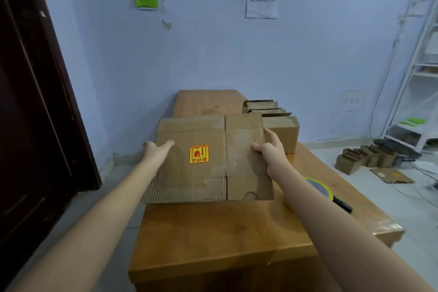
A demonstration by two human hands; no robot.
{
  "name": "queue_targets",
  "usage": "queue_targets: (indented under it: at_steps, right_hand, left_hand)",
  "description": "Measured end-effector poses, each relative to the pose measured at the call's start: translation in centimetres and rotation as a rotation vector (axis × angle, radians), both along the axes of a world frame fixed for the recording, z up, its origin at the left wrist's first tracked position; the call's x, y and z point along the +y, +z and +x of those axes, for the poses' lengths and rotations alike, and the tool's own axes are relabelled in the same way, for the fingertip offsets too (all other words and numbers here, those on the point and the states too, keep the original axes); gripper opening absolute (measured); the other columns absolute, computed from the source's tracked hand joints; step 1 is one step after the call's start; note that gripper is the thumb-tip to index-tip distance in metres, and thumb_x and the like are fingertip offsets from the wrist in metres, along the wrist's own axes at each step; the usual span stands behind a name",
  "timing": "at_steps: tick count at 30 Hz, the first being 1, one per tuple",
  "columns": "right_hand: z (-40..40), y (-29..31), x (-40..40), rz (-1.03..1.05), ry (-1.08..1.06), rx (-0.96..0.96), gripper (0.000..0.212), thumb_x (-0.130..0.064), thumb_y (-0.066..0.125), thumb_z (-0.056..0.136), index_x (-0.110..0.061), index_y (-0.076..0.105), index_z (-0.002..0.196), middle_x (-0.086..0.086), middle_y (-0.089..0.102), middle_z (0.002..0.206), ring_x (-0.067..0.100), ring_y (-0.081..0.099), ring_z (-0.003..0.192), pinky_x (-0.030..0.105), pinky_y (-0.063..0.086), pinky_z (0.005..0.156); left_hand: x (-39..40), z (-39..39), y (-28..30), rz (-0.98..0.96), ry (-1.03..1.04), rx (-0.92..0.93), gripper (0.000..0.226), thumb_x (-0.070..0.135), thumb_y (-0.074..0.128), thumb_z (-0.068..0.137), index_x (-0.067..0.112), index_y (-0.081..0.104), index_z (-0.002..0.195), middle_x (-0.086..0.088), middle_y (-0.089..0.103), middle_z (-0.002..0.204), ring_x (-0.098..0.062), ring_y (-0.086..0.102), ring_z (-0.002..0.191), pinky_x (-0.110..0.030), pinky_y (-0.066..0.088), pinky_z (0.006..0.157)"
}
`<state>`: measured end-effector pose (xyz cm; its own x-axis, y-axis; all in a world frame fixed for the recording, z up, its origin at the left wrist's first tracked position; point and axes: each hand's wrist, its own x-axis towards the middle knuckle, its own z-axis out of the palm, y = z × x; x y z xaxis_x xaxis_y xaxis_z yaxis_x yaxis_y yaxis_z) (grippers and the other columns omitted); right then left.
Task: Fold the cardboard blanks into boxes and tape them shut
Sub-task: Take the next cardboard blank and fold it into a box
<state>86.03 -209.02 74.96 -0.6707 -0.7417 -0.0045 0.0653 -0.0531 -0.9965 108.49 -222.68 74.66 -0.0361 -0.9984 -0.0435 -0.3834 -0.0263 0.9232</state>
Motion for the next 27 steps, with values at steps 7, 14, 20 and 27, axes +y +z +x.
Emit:
queue_targets:
  at_steps: [7, 14, 20, 27]
  right_hand:
    - [-1.4, -0.4, 0.5, -0.014, -0.032, 0.083, 0.047, -0.015, 0.055, 0.091, -0.024, 0.043, 0.136, 0.005, 0.057, 0.124, 0.017, 0.056, 0.095, 0.031, 0.047, 0.078]
    - [-1.7, 1.4, -1.3, 0.279, 0.071, 0.464, 0.087, -0.061, 0.052, 0.085, -0.014, 0.02, 0.151, 0.008, 0.028, 0.153, 0.03, 0.034, 0.136, 0.045, 0.035, 0.107]
    - [-2.2, 1.9, 0.1, 0.45, 0.134, 0.448, 0.12, -0.084, 0.05, 0.066, -0.007, 0.014, 0.151, 0.013, 0.021, 0.156, 0.035, 0.03, 0.139, 0.051, 0.035, 0.109]
    - [-2.0, 2.0, 1.4, 0.215, 0.226, 0.507, 0.104, -0.058, 0.068, 0.074, -0.015, 0.014, 0.151, 0.006, 0.028, 0.154, 0.025, 0.033, 0.138, 0.038, 0.034, 0.108]
  left_hand:
    - [0.0, -0.5, -0.5, -0.074, -0.011, 0.171, 0.043, 0.032, 0.064, 0.088, 0.005, 0.055, 0.12, -0.011, 0.058, 0.119, -0.024, 0.051, 0.102, -0.034, 0.04, 0.083]
    - [-0.3, -1.3, 0.8, -0.124, 0.0, 0.258, 0.046, 0.032, 0.062, 0.089, 0.008, 0.049, 0.125, -0.009, 0.053, 0.124, -0.025, 0.05, 0.108, -0.034, 0.04, 0.084]
    - [0.4, -2.0, 0.6, -0.21, -0.033, 0.26, 0.045, 0.032, 0.065, 0.087, 0.01, 0.05, 0.123, -0.008, 0.053, 0.131, -0.028, 0.053, 0.115, -0.041, 0.046, 0.092]
    - [2.7, -2.1, 1.1, -0.245, -0.164, 0.365, 0.035, 0.034, 0.065, 0.086, 0.024, 0.042, 0.11, -0.003, 0.056, 0.117, -0.016, 0.057, 0.094, -0.025, 0.046, 0.064]
